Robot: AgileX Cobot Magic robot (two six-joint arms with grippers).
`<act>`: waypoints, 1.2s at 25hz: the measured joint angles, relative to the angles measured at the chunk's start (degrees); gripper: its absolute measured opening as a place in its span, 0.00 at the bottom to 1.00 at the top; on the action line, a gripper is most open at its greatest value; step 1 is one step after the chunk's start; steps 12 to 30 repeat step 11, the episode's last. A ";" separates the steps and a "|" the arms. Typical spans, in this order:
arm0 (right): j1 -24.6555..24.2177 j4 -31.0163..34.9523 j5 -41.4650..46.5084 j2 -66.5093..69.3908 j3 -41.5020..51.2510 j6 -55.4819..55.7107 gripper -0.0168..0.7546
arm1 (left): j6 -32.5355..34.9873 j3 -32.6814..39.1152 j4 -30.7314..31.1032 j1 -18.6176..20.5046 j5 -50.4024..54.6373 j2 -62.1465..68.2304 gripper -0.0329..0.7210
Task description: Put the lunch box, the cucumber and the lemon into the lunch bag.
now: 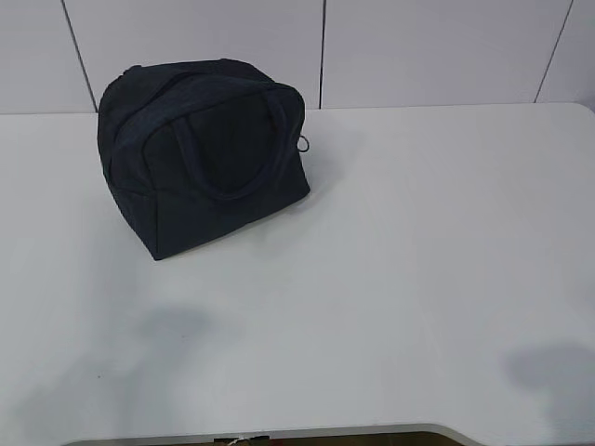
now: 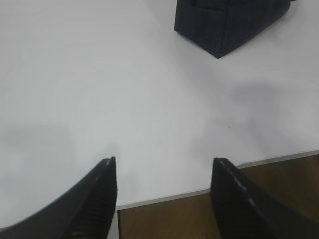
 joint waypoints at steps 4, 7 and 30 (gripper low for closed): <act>0.00 0.00 0.00 0.00 0.00 0.00 0.50 | 0.00 0.00 0.00 0.00 0.00 0.00 0.62; 0.00 0.00 0.00 0.00 0.00 0.00 0.50 | 0.00 0.00 0.00 0.00 0.00 0.00 0.62; 0.00 0.00 0.00 0.00 0.00 0.00 0.50 | 0.00 0.00 0.00 0.00 0.00 0.00 0.62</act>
